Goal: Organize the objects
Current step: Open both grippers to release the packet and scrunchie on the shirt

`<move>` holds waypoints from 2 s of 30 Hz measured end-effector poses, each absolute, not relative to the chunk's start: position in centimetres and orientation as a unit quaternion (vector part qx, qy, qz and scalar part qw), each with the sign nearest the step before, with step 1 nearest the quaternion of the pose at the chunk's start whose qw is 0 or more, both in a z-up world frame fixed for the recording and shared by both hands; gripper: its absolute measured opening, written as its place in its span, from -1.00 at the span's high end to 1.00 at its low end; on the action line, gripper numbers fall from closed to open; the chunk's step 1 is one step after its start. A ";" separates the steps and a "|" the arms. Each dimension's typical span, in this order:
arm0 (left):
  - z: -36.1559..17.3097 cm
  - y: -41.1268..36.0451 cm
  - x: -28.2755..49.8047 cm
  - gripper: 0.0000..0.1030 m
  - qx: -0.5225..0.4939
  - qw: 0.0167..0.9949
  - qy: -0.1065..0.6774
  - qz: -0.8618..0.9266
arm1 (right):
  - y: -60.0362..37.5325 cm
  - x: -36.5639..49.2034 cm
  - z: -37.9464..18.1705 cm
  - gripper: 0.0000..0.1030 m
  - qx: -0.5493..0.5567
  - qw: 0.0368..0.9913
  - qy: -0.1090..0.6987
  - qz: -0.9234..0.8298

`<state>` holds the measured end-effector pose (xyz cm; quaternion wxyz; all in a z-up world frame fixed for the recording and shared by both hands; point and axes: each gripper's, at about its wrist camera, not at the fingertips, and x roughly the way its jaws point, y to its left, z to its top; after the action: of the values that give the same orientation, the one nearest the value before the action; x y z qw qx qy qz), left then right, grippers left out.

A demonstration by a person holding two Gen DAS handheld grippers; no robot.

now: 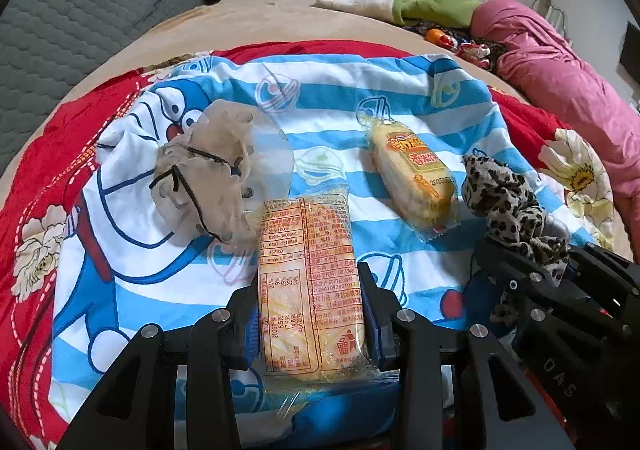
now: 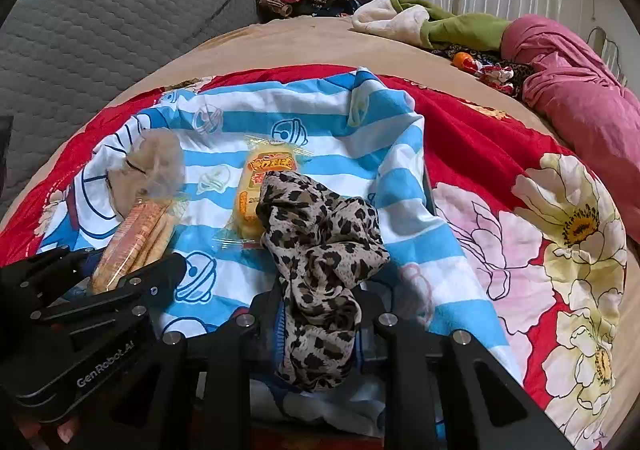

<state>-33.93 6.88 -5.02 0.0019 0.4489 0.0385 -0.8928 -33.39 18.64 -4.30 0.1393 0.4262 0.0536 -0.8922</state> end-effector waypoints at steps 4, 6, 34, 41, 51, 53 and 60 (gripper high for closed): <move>-5.1 6.9 -33.9 0.19 0.451 0.004 0.037 -0.892 | 18.6 -33.4 -4.5 0.52 0.429 0.138 0.055 -0.891; -5.0 6.9 -33.9 0.18 0.451 0.004 0.036 -0.892 | 18.7 -33.4 -4.6 0.52 0.431 0.139 0.057 -0.890; -4.5 5.3 -33.4 -0.28 0.451 0.038 0.048 -0.891 | 18.3 -33.1 -4.2 0.09 0.428 0.140 0.072 -0.890; -4.3 5.0 -33.2 -0.46 0.449 0.042 0.053 -0.891 | 18.5 -33.0 -3.8 0.06 0.424 0.137 0.074 -0.892; -4.0 4.6 -32.6 -0.52 0.453 0.044 0.060 -0.888 | 19.1 -32.8 -3.0 -0.23 0.414 0.133 0.065 -0.898; -3.8 4.5 -32.5 -0.52 0.453 0.042 0.063 -0.888 | 19.1 -32.7 -2.9 -0.25 0.414 0.134 0.064 -0.898; -2.7 4.2 -31.8 -0.60 0.446 0.033 0.071 -0.892 | 19.3 -32.4 -2.3 -0.28 0.409 0.133 0.062 -0.901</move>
<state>-31.76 4.24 -2.71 0.0334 0.4460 0.0706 -0.8916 -32.44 19.31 -2.33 0.1334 0.4087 0.0619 -0.9007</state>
